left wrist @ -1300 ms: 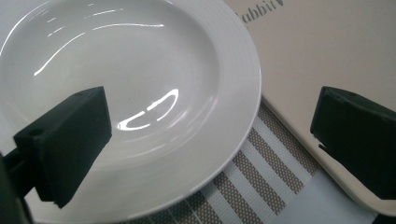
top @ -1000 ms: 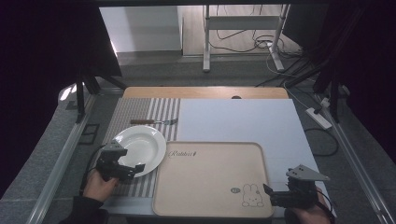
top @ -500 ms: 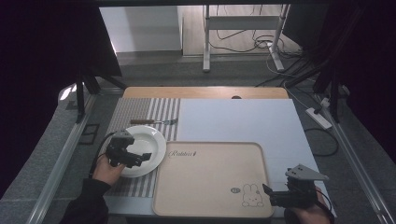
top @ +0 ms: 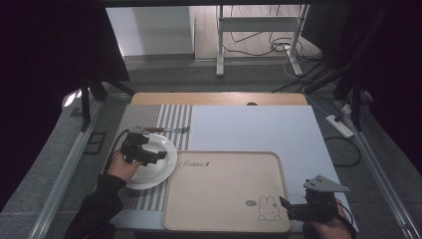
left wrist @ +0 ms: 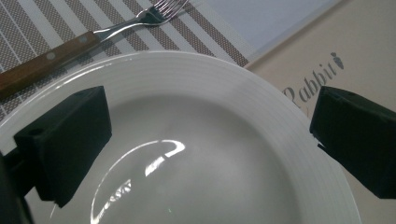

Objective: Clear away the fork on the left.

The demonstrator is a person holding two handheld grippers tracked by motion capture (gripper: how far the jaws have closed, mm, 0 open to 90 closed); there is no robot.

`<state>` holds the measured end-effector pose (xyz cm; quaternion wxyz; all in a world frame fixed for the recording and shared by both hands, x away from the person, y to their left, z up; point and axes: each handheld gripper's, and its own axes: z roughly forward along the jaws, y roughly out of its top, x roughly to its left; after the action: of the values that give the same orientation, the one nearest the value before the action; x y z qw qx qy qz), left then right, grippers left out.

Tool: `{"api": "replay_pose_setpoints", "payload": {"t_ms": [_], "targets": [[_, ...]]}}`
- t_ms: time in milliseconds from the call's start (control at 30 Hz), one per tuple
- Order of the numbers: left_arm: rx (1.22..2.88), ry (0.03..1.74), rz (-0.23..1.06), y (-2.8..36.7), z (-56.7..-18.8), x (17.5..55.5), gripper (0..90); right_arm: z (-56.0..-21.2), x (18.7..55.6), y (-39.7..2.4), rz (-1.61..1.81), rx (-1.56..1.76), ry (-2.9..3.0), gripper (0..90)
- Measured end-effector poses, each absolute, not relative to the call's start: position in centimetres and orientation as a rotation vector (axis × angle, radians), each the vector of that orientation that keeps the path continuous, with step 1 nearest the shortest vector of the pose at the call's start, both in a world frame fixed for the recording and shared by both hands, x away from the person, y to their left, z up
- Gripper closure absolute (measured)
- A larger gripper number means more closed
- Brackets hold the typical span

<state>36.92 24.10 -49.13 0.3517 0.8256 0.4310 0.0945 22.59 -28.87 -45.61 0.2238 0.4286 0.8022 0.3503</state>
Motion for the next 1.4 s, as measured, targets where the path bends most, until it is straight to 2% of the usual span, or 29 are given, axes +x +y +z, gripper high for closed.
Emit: {"api": "replay_pose_setpoints", "payload": {"t_ms": [633,1400], "targets": [[2.169,1.132,0.200,24.4,-49.2,41.5,0.0,-45.6,22.6,-28.9,0.968,1.185,2.218,0.0],[2.282,1.179,0.226,23.9,-49.9,46.7,0.0,-45.6,22.7,-29.0,0.979,1.192,2.225,0.0]]}}
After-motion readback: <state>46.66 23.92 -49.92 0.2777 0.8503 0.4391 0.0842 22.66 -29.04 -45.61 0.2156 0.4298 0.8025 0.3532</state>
